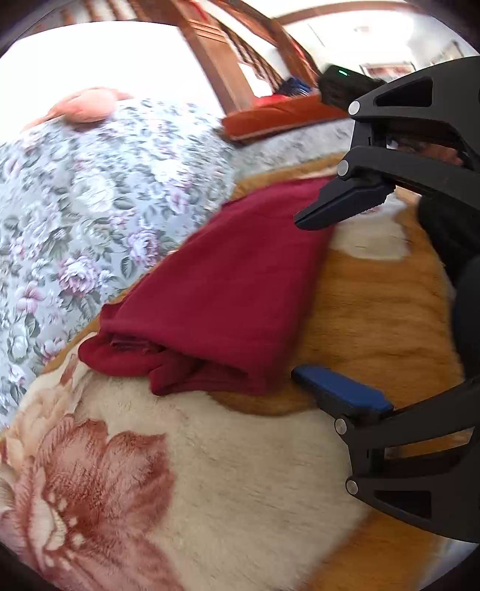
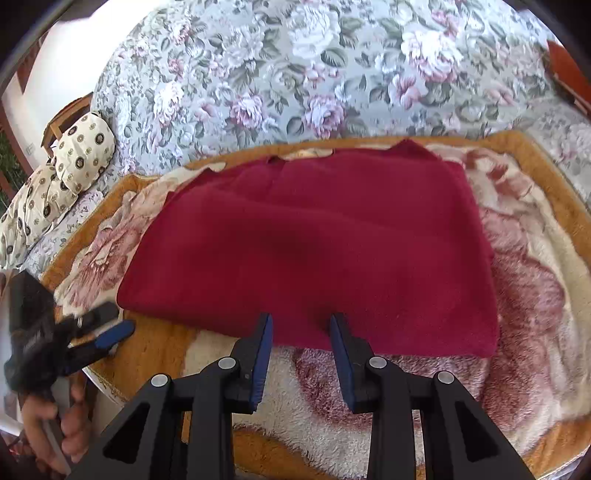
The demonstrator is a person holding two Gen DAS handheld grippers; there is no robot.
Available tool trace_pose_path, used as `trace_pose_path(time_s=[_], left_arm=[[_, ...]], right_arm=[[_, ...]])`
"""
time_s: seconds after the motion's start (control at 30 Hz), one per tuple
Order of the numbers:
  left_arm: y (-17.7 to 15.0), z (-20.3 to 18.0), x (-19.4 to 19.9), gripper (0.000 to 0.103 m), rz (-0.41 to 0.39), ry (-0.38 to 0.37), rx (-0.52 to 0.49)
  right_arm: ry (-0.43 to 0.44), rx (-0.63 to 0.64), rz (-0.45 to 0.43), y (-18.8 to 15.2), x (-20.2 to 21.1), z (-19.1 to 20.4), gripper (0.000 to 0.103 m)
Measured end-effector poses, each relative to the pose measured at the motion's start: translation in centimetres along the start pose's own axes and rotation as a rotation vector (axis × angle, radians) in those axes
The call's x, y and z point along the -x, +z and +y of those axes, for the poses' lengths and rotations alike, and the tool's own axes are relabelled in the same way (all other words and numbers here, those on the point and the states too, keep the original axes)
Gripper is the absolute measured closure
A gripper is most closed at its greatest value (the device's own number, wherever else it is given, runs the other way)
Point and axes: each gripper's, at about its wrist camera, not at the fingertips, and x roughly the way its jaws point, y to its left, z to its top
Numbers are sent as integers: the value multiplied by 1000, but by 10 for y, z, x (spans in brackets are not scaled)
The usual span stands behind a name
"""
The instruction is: Fold small clothes
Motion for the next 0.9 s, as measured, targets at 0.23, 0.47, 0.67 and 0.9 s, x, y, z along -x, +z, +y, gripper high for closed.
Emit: trace_pose_path(time_s=[0.23, 0.47, 0.67, 0.9], left_arm=[[24, 7, -6, 27, -119, 19, 144], [19, 18, -1, 60, -152, 94, 255], [16, 19, -2, 83, -162, 158, 231], [6, 4, 4, 89, -234, 216, 144]], right_arm=[[7, 3, 8, -4, 0, -1, 73], [14, -2, 7, -4, 0, -4, 73], [20, -11, 11, -4, 0, -5, 73], [-51, 39, -19, 5, 9, 8, 73]])
